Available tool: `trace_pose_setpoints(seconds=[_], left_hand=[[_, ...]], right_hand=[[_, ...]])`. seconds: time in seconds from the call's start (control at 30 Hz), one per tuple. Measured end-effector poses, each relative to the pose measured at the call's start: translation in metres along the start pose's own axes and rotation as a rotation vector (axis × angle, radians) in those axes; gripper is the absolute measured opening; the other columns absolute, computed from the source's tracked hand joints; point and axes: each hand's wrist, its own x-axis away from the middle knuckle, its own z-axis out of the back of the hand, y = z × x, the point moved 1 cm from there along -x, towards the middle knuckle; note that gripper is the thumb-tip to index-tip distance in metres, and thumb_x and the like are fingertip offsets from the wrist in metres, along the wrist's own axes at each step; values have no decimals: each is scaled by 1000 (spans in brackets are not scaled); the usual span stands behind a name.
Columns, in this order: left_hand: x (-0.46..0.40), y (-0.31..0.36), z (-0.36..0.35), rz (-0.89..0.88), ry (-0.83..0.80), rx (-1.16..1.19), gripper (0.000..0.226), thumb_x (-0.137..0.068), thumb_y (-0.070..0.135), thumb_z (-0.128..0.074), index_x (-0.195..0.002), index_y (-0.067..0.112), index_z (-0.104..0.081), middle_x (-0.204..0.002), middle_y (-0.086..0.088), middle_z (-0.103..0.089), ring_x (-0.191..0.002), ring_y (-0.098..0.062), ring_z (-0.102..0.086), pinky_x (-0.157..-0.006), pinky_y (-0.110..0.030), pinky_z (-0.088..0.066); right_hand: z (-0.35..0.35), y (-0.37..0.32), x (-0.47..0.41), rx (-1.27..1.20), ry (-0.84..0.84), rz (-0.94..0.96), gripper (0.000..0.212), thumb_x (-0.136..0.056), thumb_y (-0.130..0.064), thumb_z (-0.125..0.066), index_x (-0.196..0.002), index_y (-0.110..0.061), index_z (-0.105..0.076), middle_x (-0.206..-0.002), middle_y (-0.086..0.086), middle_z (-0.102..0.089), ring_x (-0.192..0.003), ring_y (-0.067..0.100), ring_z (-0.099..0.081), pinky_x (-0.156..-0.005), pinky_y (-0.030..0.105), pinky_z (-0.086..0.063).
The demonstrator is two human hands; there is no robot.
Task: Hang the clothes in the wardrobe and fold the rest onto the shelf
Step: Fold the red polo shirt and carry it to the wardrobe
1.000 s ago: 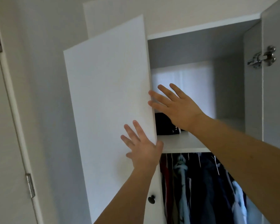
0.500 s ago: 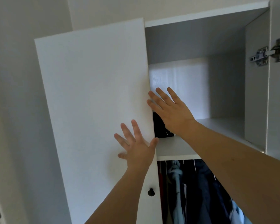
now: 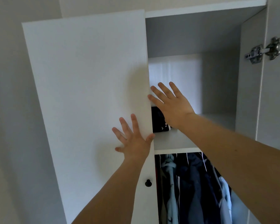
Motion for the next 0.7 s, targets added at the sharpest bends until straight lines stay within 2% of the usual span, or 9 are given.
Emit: trace_pose_setpoints(seconds=[0.1,0.17,0.27,0.4,0.43,0.5,0.6,0.7], left_hand=[[8,-2,12,-45,14,-7,89,-91,66,-35,-140,39,35,-152,0,37,-142,-38,25,-104,-73,-20],[16,0,16,-164,57,-76,84,-94,62,-30,-141,37,34,-153,-1,34,-143,-34,24,-105,-73,-12],[36,17,14,-468,54,-193,78,-96,57,-27,-144,33,30,-156,-4,29,-144,-34,20,-107,-71,-6],[75,57,9,-893,71,-188,79,-88,54,-47,-153,24,-13,-159,-10,-15,-146,-34,-15,-108,-64,-21],[85,66,6,-1009,54,-226,78,-89,54,-48,-153,23,-14,-159,-10,-16,-146,-33,-14,-111,-62,-20],[108,87,-1,-1222,43,-294,76,-94,54,-40,-154,21,-6,-161,-10,-5,-148,-31,-5,-116,-58,-10],[142,117,-5,-1430,-4,-235,75,-87,51,-52,-150,17,-28,-156,-11,-25,-144,-31,-23,-115,-54,-21],[181,148,-14,-1658,-18,-216,75,-83,50,-56,-147,19,-34,-154,-7,-32,-143,-28,-28,-114,-51,-24]], right_hand=[[17,11,21,-53,-44,-70,84,-91,-31,-47,-151,-20,11,-157,7,23,-144,29,20,-113,49,16],[26,21,39,-71,-42,-106,81,-91,-28,-44,-152,-20,8,-158,7,19,-145,29,18,-115,49,14],[38,44,72,-44,-63,-160,76,-90,-23,-40,-152,-21,4,-159,8,15,-146,29,15,-117,49,11],[59,85,120,8,-121,-298,74,-89,-21,-42,-152,-21,-4,-159,7,12,-146,27,13,-115,47,14],[64,95,131,22,-133,-339,73,-89,-22,-42,-152,-21,-5,-159,7,12,-146,27,13,-114,46,15],[77,118,158,70,-148,-432,70,-90,-22,-39,-152,-22,-6,-159,6,13,-146,26,14,-113,46,17],[95,148,196,133,-161,-551,68,-89,-22,-36,-151,-21,-10,-160,6,10,-146,26,15,-114,47,19],[112,176,236,156,-126,-654,68,-85,-20,-39,-150,-18,-17,-160,6,7,-146,26,14,-112,45,23]])
